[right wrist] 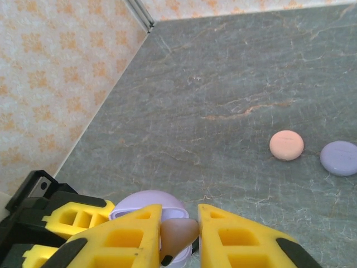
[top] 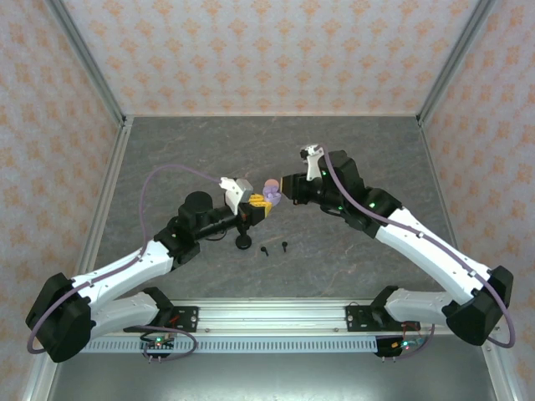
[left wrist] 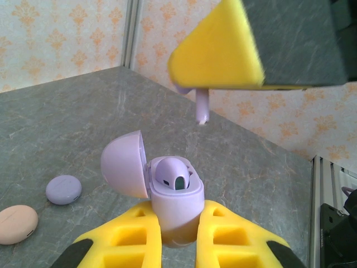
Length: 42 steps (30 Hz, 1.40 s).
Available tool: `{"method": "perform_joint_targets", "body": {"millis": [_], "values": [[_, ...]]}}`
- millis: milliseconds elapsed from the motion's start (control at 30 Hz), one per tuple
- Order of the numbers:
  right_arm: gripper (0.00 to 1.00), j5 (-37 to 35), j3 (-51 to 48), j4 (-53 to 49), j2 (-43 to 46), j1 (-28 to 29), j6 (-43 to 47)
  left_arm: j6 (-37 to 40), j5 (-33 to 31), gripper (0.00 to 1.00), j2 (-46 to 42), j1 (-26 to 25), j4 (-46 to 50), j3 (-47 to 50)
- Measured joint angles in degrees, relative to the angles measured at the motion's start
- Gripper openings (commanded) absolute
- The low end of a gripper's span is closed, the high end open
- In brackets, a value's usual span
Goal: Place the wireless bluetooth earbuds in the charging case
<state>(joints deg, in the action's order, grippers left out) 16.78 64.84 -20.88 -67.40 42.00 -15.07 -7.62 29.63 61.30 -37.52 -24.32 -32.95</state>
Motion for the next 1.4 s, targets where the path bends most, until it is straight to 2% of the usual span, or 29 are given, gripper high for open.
{"method": "perform_joint_targets", "body": {"millis": [1033, 1400], "values": [[0.21, 2.5, 0.0, 0.2, -3.8, 1.0, 1.4, 0.0, 0.0, 0.0, 0.4, 0.0, 0.0, 0.0], [0.36, 2.4, 0.0, -0.9, -4.6, 1.1, 1.5, 0.0, 0.2, 0.0, 1.1, 0.0, 0.1, -0.2]]}}
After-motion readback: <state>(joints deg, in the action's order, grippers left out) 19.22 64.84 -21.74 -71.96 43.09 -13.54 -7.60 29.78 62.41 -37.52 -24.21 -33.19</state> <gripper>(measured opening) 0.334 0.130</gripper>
